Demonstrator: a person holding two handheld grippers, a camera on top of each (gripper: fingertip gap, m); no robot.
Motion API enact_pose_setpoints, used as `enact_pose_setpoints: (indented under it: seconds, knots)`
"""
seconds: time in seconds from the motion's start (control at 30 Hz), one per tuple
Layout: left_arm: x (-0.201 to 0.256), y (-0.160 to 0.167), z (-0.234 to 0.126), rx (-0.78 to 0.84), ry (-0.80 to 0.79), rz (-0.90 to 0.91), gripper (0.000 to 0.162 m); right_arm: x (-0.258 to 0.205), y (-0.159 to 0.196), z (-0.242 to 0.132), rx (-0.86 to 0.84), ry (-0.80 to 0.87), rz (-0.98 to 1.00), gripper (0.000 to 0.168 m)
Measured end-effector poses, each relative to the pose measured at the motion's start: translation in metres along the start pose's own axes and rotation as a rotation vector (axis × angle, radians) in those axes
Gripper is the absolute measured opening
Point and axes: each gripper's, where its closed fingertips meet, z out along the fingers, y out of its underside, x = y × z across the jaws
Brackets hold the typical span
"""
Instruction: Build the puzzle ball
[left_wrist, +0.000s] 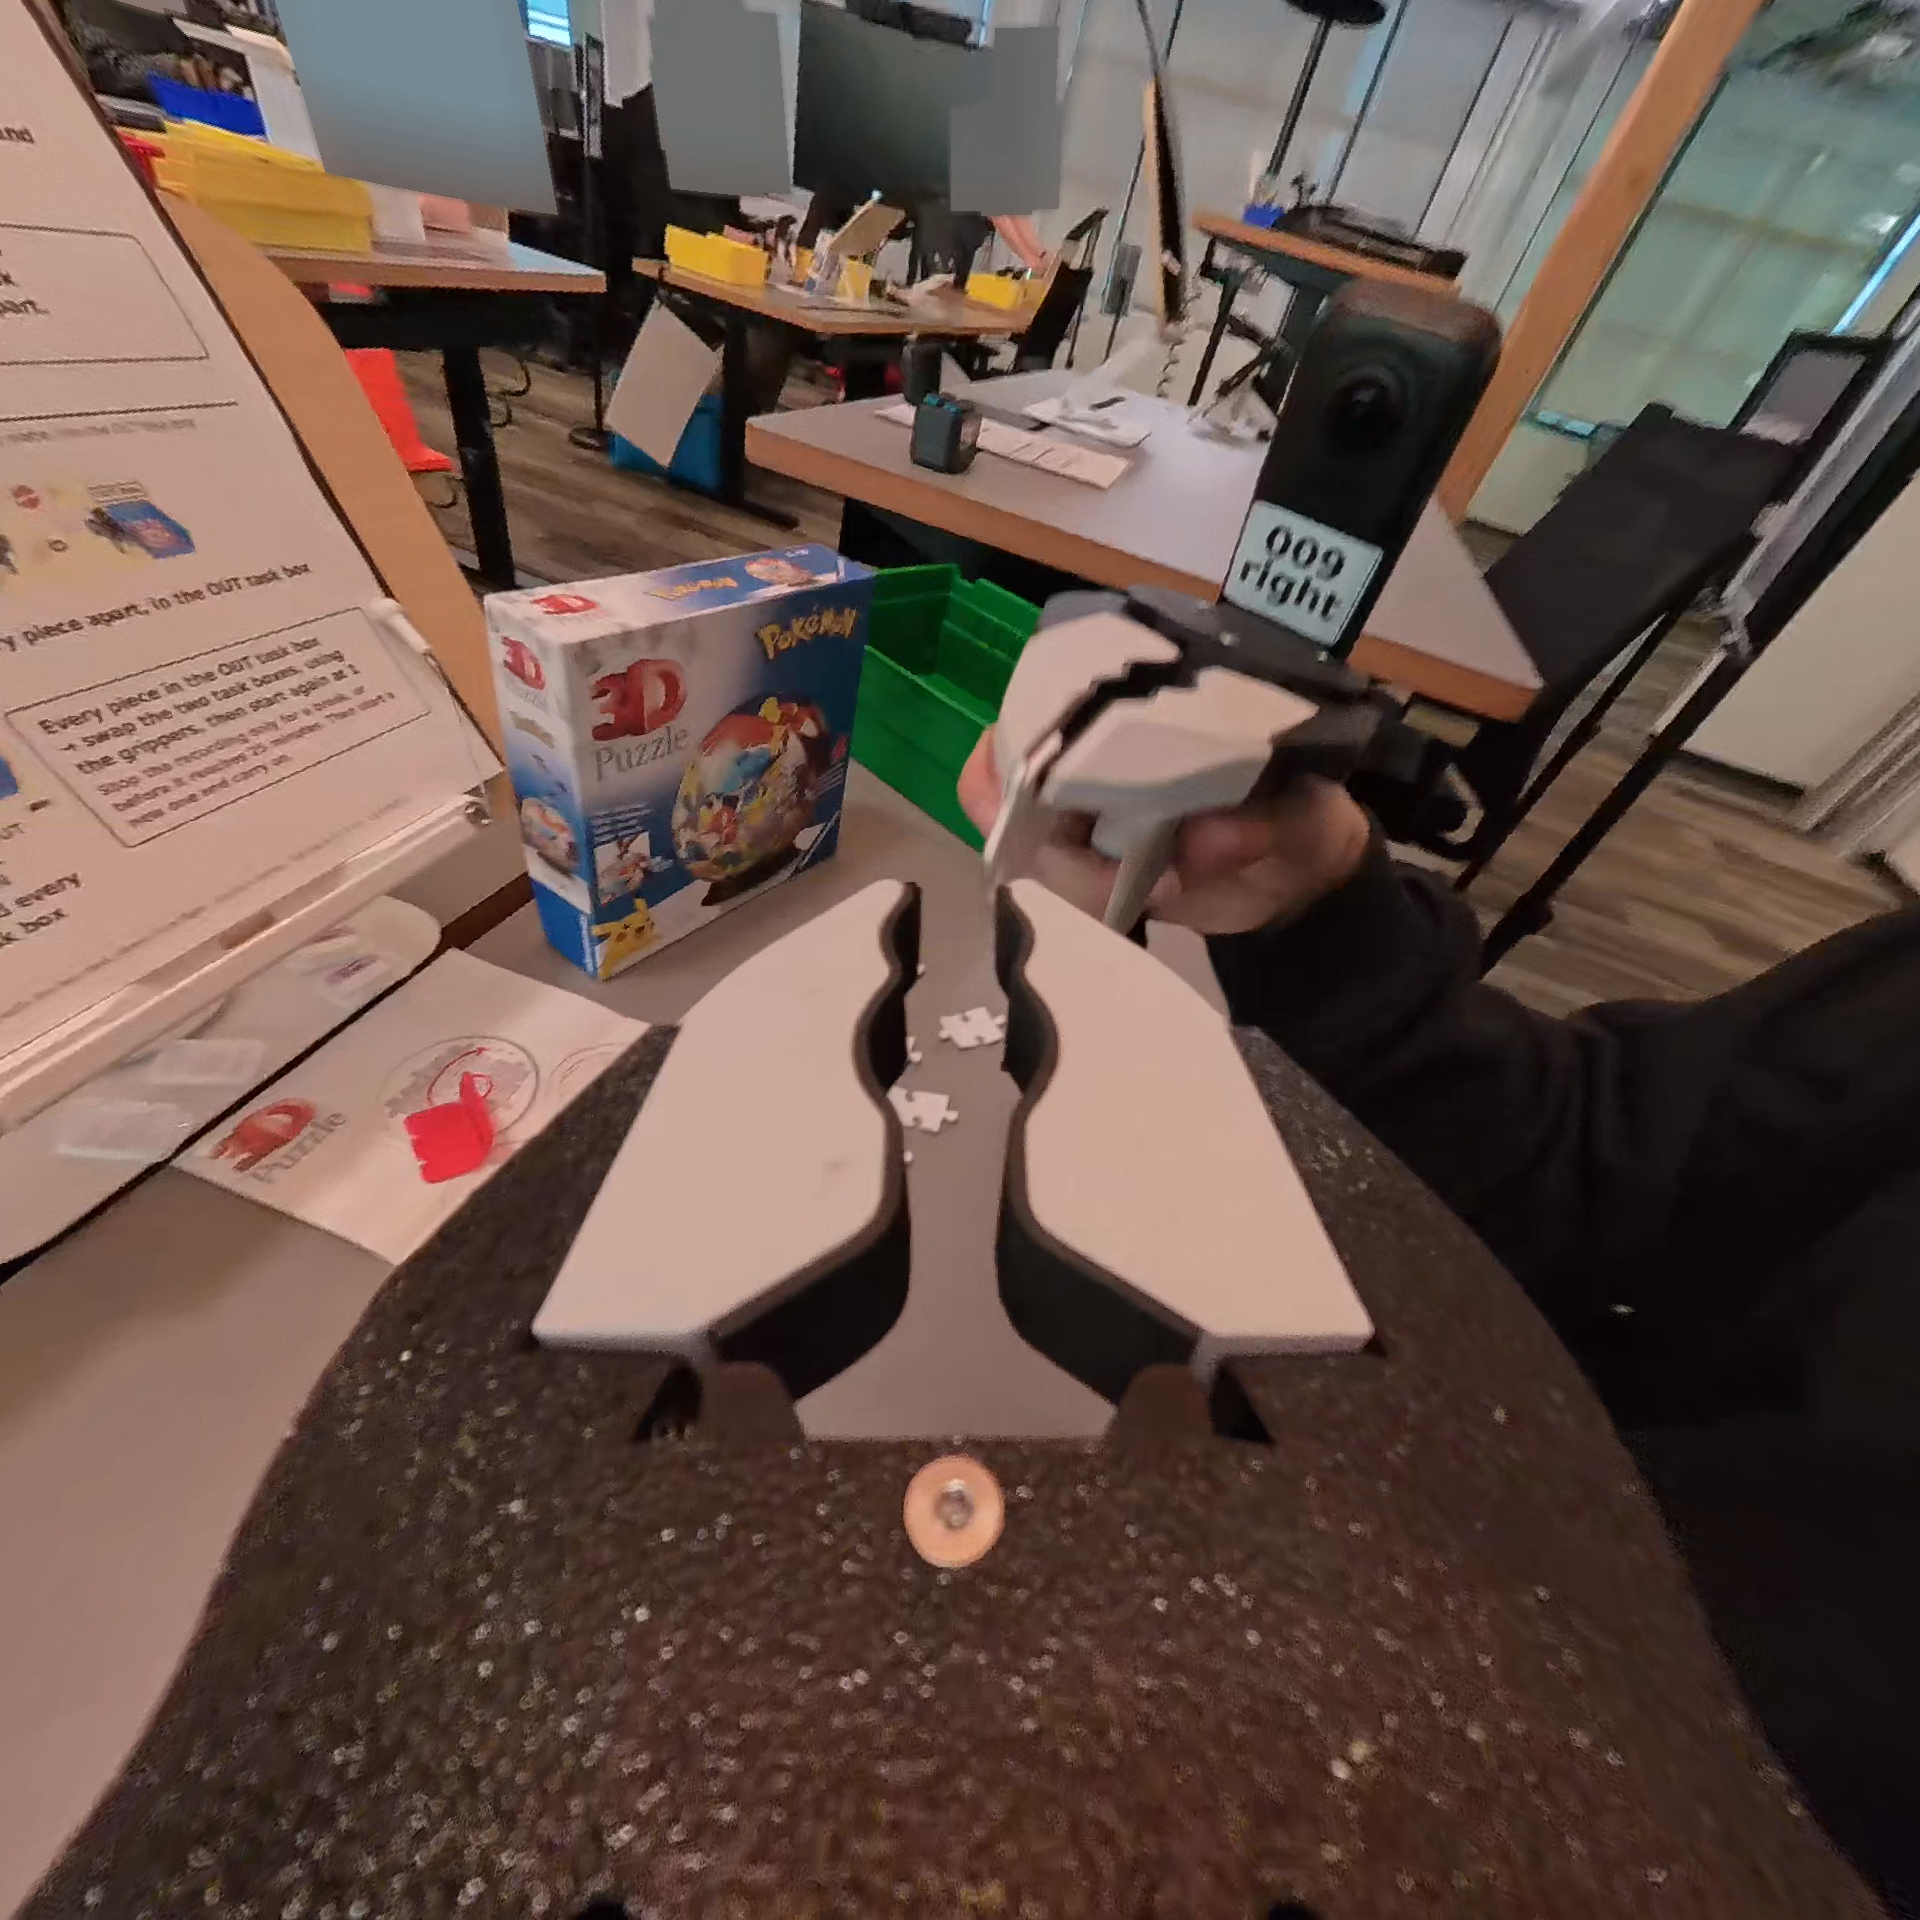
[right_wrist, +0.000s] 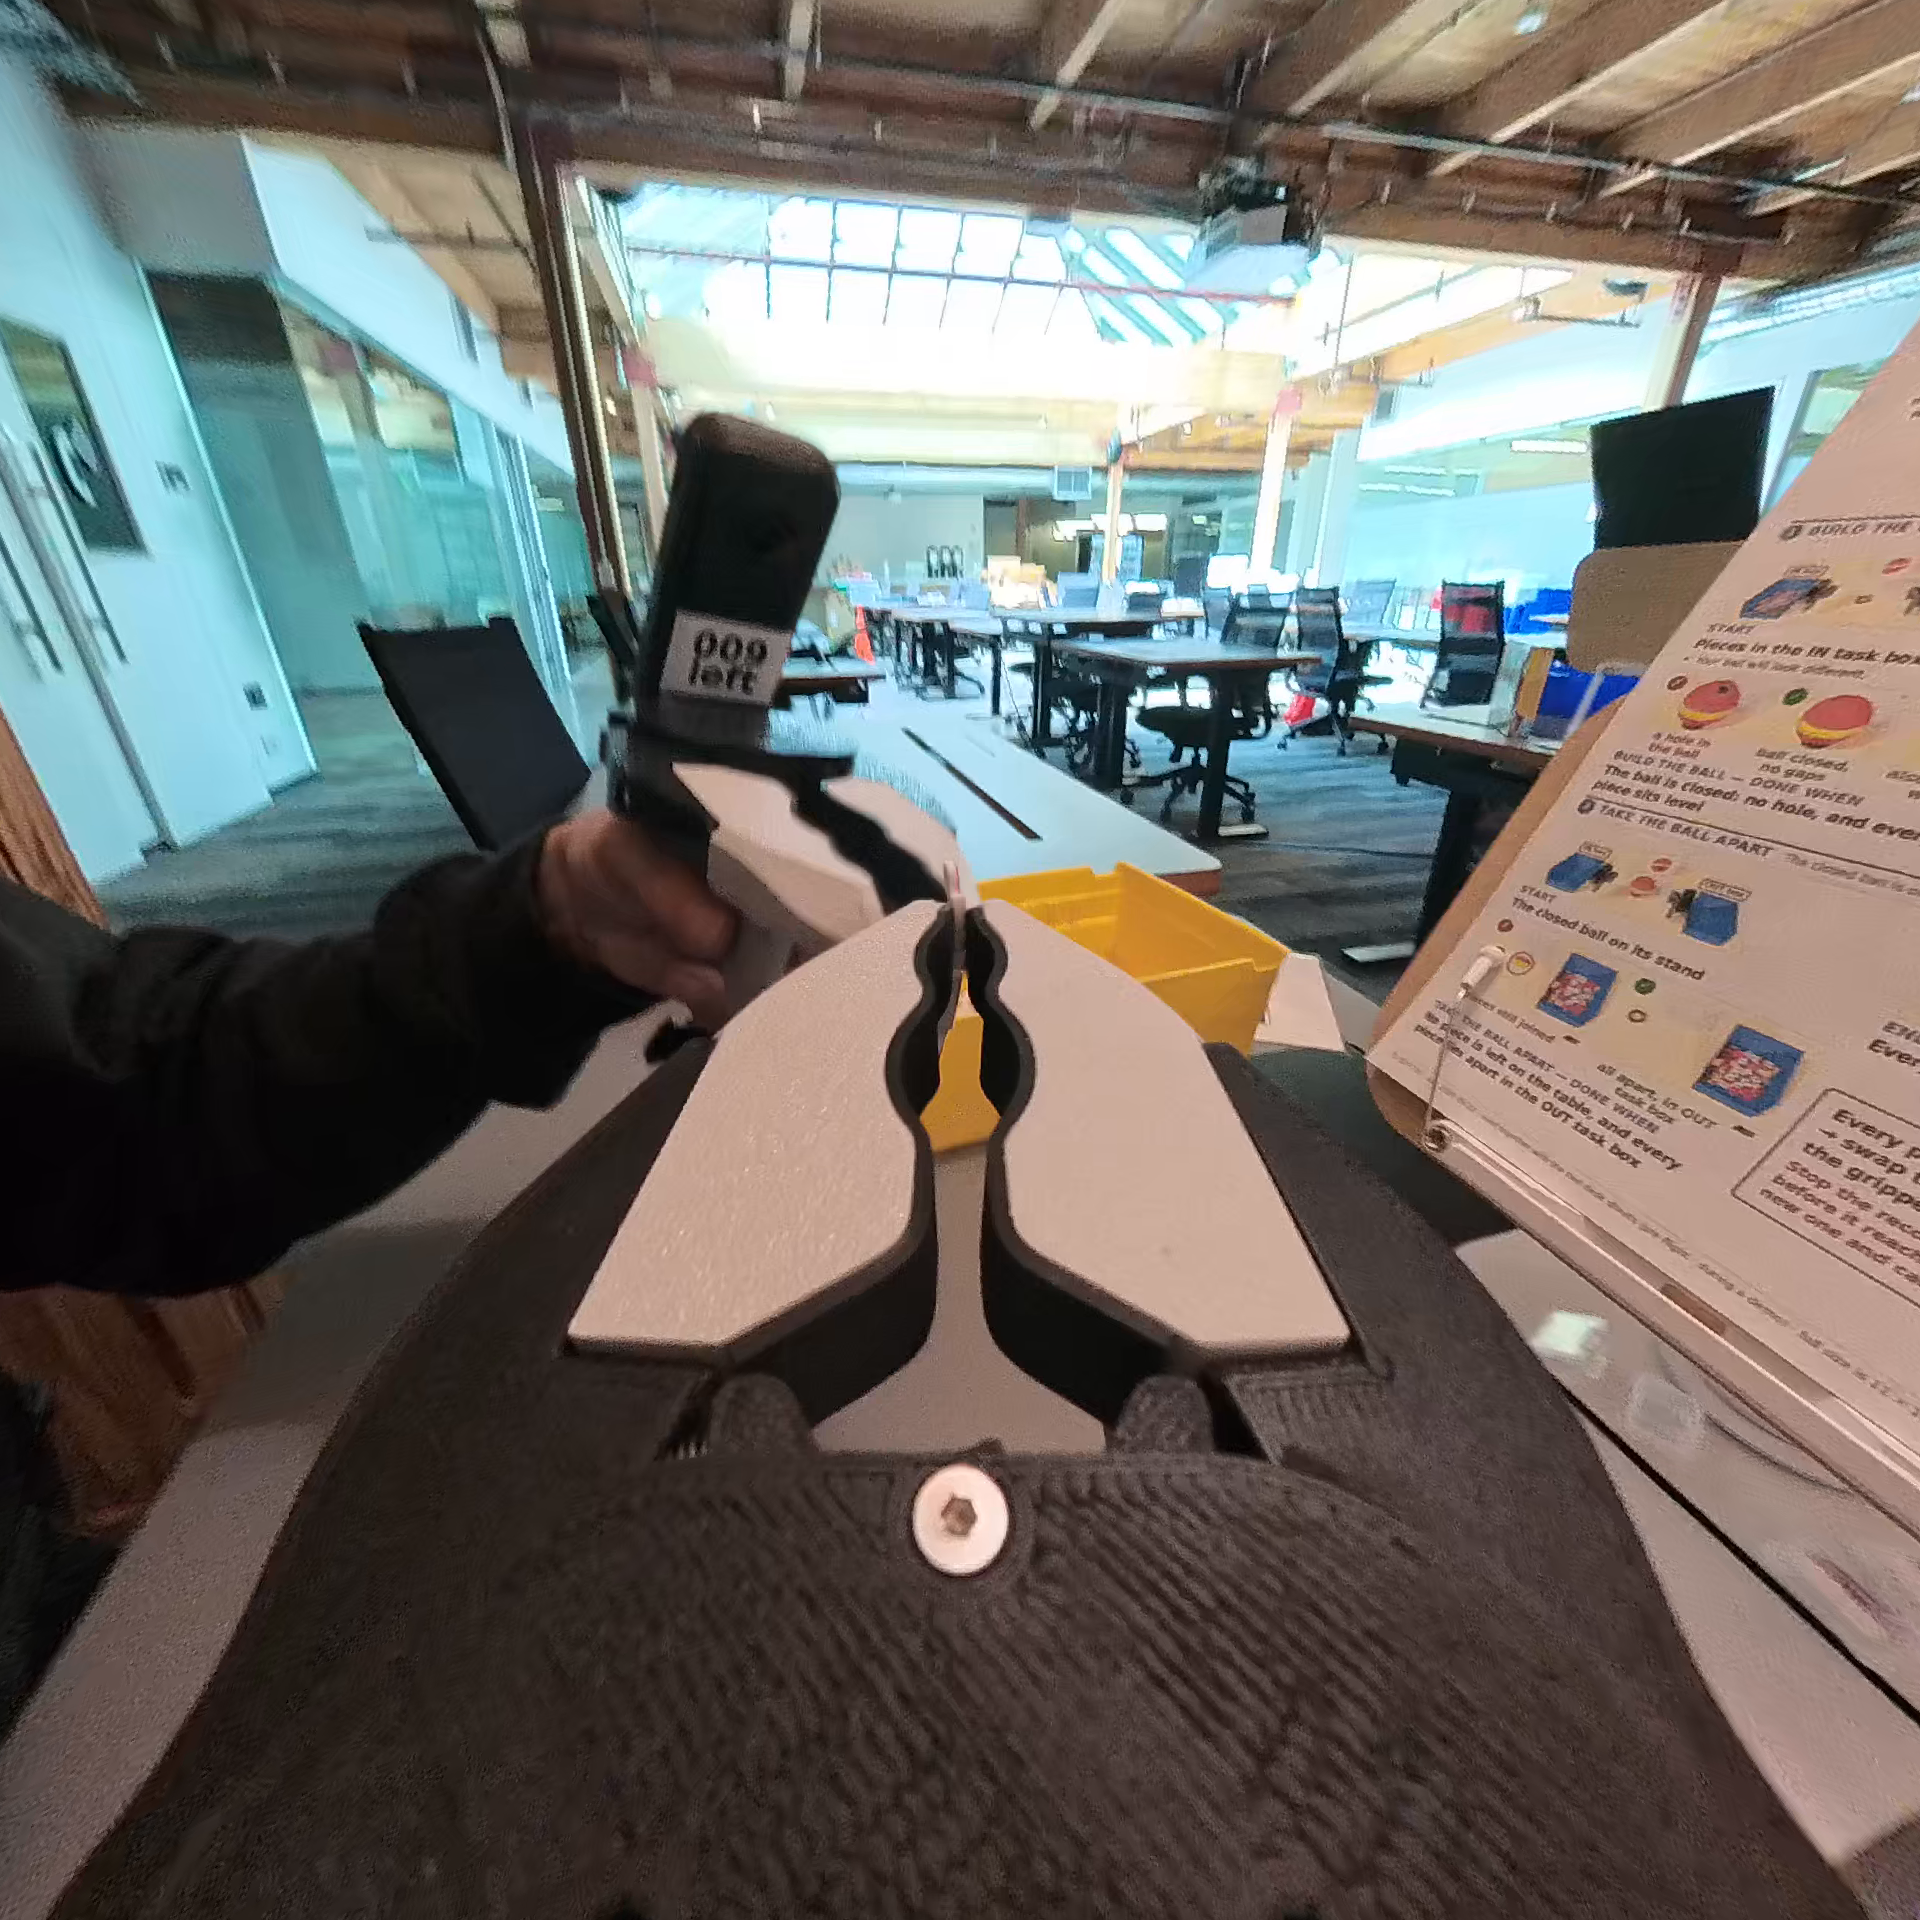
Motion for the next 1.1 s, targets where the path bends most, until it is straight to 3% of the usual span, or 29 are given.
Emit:
enact_pose_setpoints:
  seconds: [0.23,0.33,0.53,0.7,0.77,0.87,1.03,1.1]
  knots:
    - [0.017,0.004,0.019,-0.003,0.071,-0.026,0.016,-0.005,-0.010,-0.009,0.060,-0.084,0.095,0.002]
    - [0.024,0.004,0.026,-0.006,0.107,-0.019,0.000,-0.003,-0.010,-0.016,0.037,-0.071,0.064,0.003]
    - [0.028,-0.009,0.034,0.048,0.115,-0.022,0.000,0.013,0.000,-0.041,-0.070,0.003,0.008,0.002]
    - [0.034,0.001,0.050,-0.029,0.095,0.033,0.000,0.016,-0.022,-0.063,0.016,0.040,0.017,0.002]
    - [0.037,0.003,0.060,-0.035,0.068,0.068,0.026,0.011,-0.026,-0.067,0.032,0.017,0.040,0.002]
    - [0.049,-0.001,0.073,-0.008,0.089,0.098,0.002,0.002,-0.023,-0.066,0.016,-0.003,0.040,0.003]
    - [0.064,0.000,0.085,-0.001,0.171,0.055,0.000,-0.002,-0.023,-0.080,0.021,0.019,0.033,0.002]
    - [0.071,-0.001,0.088,0.011,0.222,0.026,0.008,-0.001,-0.025,-0.085,0.033,0.036,0.027,0.002]
